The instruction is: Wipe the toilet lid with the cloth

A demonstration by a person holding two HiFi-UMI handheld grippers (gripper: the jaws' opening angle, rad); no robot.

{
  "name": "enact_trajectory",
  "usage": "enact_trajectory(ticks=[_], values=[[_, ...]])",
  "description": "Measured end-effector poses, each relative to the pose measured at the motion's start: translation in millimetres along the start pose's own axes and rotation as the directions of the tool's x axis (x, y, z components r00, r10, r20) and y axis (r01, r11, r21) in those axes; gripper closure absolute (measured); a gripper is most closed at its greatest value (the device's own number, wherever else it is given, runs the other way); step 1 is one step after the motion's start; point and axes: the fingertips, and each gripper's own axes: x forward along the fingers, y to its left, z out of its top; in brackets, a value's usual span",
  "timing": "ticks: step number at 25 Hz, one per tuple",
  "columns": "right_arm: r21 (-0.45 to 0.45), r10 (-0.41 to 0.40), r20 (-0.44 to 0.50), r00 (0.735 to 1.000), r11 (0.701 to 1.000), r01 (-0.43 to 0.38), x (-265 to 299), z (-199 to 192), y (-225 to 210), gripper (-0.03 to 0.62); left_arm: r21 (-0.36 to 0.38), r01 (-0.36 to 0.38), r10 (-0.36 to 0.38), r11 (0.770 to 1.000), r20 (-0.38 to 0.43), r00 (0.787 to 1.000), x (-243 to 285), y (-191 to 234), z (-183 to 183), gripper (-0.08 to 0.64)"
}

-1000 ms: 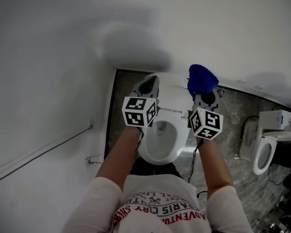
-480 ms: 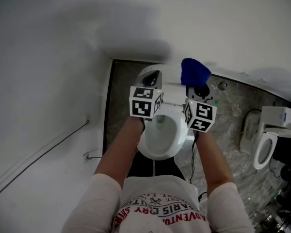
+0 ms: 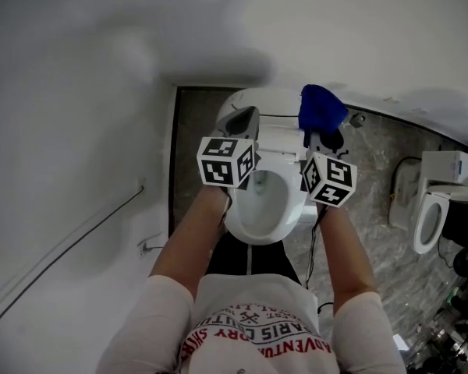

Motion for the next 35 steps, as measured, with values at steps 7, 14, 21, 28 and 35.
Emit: enact_trajectory(ticks=[7,14,21,28,35], values=[[0.075,-0.034,0.053,0.998,0.997,0.029,-38,-10,1,0.494,0.021,0.056,-0.056,0.998,0.004,0.998,-28,-16,-14,0.554],[0.051,-0.068,0.111,0.991,0.997,0.063,-86,-28,14,0.494,0.069,0.094,-0.097,0.993,0.055,0.994,-70,-35,-41,0.554],[0.096,-0.039,0.091,0.995,0.995,0.03,-133,-60,16,0.494,0.082,0.065,-0.07,0.995,0.053,0.996,-109,-55,-82,0.554],[0.075,0.045,0.032,0.998,0.996,-0.047,-177,-111,30,0.494,0.083,-0.001,-0.001,0.997,0.019,1.0,-145,-65,-142,0.554],[0.068,0.091,-0.059,0.994,0.994,-0.087,-220,-170,42,0.494,0.02,-0.014,0.015,1.0,-0.061,0.998,-179,-74,-211,0.554]])
